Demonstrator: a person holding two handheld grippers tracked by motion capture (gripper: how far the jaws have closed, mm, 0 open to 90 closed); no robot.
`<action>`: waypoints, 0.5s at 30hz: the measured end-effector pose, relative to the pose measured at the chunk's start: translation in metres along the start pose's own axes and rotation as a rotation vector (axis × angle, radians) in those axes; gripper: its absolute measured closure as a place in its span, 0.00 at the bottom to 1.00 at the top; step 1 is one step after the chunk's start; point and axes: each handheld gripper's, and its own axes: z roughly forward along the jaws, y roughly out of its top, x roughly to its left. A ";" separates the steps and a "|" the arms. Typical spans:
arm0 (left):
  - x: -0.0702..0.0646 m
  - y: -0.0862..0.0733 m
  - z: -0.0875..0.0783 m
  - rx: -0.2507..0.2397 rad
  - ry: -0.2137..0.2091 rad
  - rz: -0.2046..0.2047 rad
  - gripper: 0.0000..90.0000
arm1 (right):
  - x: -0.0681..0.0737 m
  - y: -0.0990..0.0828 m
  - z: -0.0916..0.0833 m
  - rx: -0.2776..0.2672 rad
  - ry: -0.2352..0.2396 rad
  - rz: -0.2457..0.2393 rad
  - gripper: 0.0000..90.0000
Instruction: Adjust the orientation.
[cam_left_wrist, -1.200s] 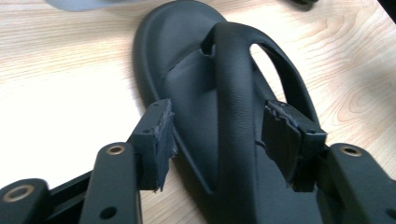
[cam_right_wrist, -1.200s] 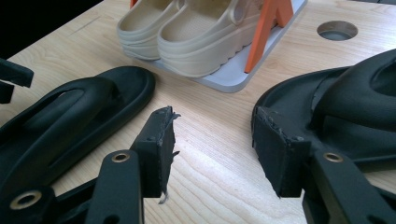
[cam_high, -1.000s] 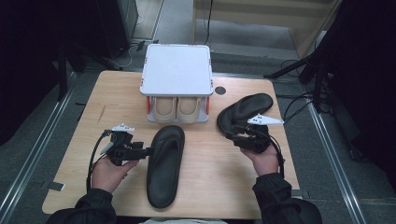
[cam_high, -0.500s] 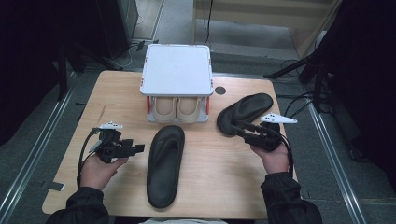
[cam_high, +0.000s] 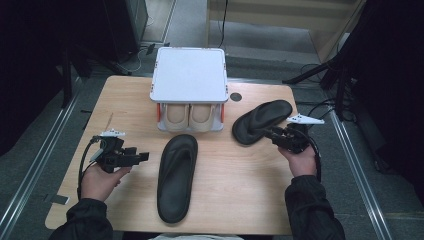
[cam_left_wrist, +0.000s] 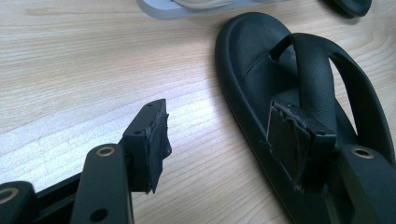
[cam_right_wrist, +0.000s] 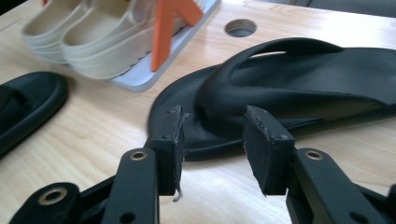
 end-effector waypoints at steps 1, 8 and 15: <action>0.000 0.000 0.000 0.000 0.000 0.000 0.43 | -0.002 0.000 0.000 -0.005 -0.003 0.004 0.68; 0.001 0.000 0.001 0.009 0.005 0.009 0.43 | -0.029 0.004 0.007 0.010 -0.056 0.050 0.77; 0.000 0.000 0.001 0.011 0.006 0.010 0.43 | -0.051 0.009 0.018 0.044 -0.094 0.086 0.98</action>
